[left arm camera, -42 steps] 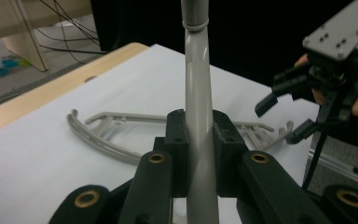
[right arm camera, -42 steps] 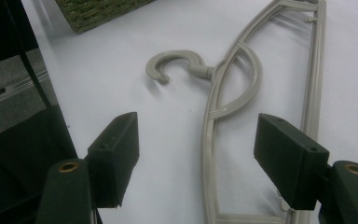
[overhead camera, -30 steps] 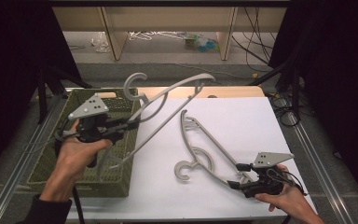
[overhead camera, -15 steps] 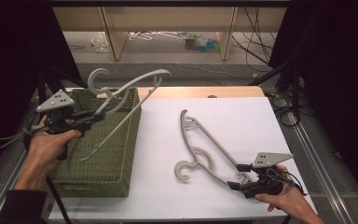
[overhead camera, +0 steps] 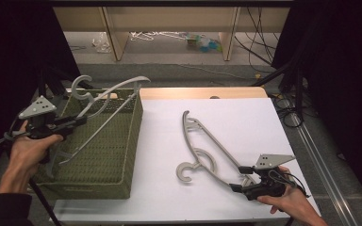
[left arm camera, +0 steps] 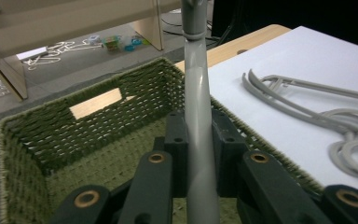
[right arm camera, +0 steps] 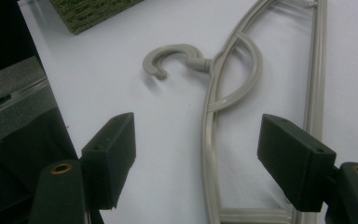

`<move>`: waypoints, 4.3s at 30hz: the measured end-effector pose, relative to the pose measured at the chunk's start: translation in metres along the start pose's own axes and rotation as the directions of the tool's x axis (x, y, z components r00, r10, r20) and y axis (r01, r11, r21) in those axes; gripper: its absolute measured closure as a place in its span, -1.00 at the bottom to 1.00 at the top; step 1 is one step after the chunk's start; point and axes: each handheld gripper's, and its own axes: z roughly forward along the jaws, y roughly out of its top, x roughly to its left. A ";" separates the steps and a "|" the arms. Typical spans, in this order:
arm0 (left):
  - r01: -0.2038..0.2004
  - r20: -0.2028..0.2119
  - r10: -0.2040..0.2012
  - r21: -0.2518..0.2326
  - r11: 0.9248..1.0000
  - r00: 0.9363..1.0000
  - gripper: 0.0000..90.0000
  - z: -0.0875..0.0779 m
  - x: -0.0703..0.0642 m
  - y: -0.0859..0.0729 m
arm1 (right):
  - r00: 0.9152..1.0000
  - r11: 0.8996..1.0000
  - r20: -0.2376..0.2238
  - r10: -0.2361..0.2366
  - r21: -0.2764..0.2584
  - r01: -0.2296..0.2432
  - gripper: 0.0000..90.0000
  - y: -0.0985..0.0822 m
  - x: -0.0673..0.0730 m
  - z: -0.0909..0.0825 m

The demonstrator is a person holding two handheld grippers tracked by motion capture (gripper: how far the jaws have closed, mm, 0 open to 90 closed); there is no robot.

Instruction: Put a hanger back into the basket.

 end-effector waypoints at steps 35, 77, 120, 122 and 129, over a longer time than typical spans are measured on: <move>0.078 -0.056 -0.066 0.245 0.966 0.996 0.74 0.028 0.036 -0.055 | 1.000 1.000 -0.003 0.014 0.014 -0.014 -0.37 -0.001 -0.001 0.001; 0.149 -0.013 -0.149 -0.027 0.988 0.989 -0.39 -0.003 -0.097 -0.026 | 1.000 1.000 0.022 0.012 0.025 -0.012 -0.38 -0.004 0.002 0.010; -0.005 0.270 0.014 -0.034 0.999 0.963 -0.61 0.056 -0.228 -0.098 | 0.999 0.998 0.041 -0.013 0.064 0.010 -0.42 -0.009 0.005 0.032; -0.014 0.268 0.022 -0.030 0.999 0.963 -0.61 0.056 -0.228 -0.099 | 0.998 0.994 0.051 -0.044 0.106 0.038 -0.31 -0.008 0.006 0.039; -0.019 0.274 0.024 -0.021 1.000 0.962 -0.61 0.055 -0.227 -0.101 | 0.994 0.987 0.089 -0.070 0.153 0.055 -0.15 -0.006 0.002 0.055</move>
